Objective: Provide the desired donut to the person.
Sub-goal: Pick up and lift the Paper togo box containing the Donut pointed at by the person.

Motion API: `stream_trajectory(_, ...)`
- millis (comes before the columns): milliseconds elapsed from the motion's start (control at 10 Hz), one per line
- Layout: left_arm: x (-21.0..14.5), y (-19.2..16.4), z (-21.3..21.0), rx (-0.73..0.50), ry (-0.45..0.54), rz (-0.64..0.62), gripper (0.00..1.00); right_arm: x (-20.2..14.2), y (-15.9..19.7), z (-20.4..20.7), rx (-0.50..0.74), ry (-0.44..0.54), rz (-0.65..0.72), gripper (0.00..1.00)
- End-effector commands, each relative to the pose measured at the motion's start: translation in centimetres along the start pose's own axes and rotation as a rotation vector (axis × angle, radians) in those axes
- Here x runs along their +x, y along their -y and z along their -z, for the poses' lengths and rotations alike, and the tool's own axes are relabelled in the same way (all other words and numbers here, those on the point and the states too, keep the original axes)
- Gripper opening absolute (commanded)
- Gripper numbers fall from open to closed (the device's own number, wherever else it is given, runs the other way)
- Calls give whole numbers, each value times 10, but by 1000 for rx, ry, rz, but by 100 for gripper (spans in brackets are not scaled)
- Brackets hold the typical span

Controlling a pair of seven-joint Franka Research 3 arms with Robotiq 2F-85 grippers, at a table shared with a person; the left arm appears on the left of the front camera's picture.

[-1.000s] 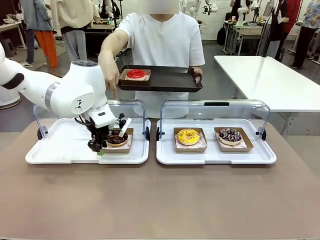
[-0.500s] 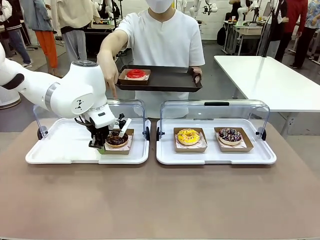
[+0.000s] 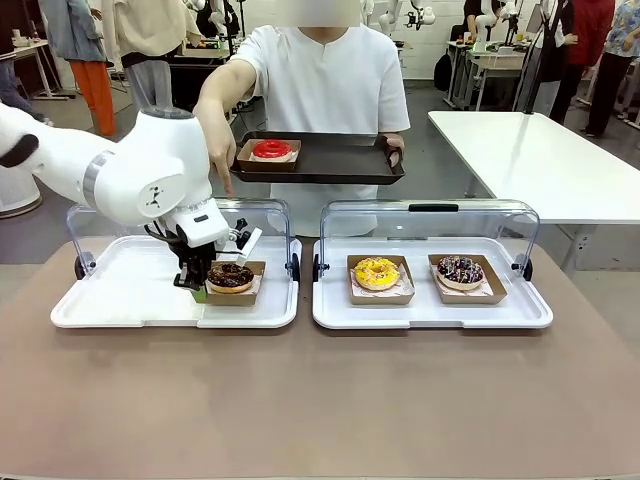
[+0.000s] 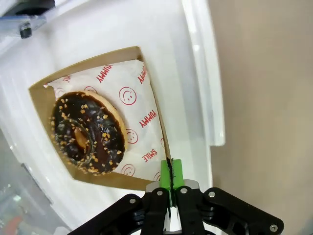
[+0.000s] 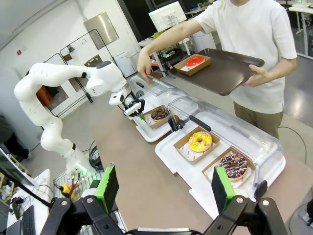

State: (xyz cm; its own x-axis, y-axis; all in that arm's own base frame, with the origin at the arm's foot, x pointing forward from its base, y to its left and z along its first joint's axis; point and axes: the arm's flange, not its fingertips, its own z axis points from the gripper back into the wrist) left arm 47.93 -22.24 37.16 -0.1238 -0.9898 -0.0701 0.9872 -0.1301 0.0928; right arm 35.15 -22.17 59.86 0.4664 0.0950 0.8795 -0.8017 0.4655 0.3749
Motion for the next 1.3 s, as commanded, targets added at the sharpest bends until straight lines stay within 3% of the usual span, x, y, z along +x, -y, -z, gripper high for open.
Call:
stream_trajectory(0,6,35,-51,5,-8,-10,0,1,-1,1,2,6,-1,100)
stream_trajectory(400,27,91,-153,8,-27,-9,0,1,-1,1,2,6,-1,100)
stream_trajectory(700,29,117,-215,124,0,-73,0,1,-1,1,2,6,-1,100)
stream_trajectory(900,23,118,-220,148,17,-75,0,1,-1,1,2,6,-1,100)
stream_trajectory(1000,19,111,-204,184,-88,-96,0,1,-1,1,2,6,-1,100)
stream_trajectory(1100,25,120,-232,136,14,-58,0,1,-1,1,2,6,-1,100)
stream_trajectory(1200,25,120,-232,136,14,-58,0,1,-1,1,2,6,-1,100)
